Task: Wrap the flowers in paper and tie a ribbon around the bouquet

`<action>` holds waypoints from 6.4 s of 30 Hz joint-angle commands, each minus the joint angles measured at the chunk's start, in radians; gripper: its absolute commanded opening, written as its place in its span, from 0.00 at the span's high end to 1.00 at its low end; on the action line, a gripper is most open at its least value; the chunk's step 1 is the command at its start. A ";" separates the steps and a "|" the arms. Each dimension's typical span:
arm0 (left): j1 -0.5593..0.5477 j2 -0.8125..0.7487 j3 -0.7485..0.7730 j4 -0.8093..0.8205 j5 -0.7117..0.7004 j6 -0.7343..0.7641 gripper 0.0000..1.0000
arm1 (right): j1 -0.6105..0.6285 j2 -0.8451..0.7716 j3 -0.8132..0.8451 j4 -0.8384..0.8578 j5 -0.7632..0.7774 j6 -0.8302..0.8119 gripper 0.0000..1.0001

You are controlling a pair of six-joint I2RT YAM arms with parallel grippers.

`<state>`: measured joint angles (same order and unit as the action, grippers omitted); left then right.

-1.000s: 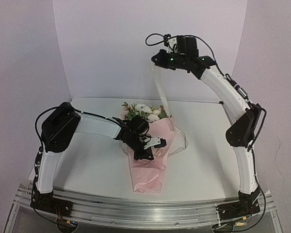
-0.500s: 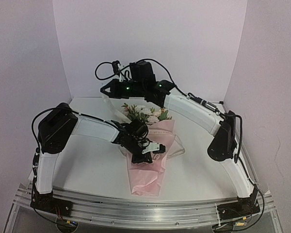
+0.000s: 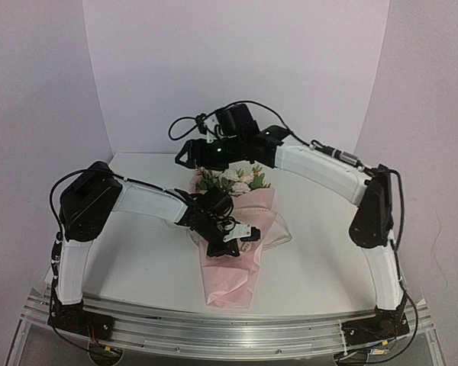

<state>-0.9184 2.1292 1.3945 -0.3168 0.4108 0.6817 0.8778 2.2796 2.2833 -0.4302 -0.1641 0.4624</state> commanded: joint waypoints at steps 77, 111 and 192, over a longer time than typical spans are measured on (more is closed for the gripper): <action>0.140 0.187 0.324 -0.007 0.145 -0.421 1.00 | -0.372 -0.372 -0.728 -0.096 -0.066 -0.271 1.00; 0.151 0.222 0.283 0.144 0.247 -0.558 1.00 | -0.333 -0.416 -0.809 -0.154 -0.292 0.018 0.48; 0.373 -0.068 0.370 -0.742 0.330 0.464 0.32 | -0.373 -0.147 -0.780 0.013 -0.112 0.281 1.00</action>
<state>-0.6695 2.1252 1.7637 -1.1336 0.8161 1.0991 0.5064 2.1380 1.4788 -0.3867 -0.3054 0.7653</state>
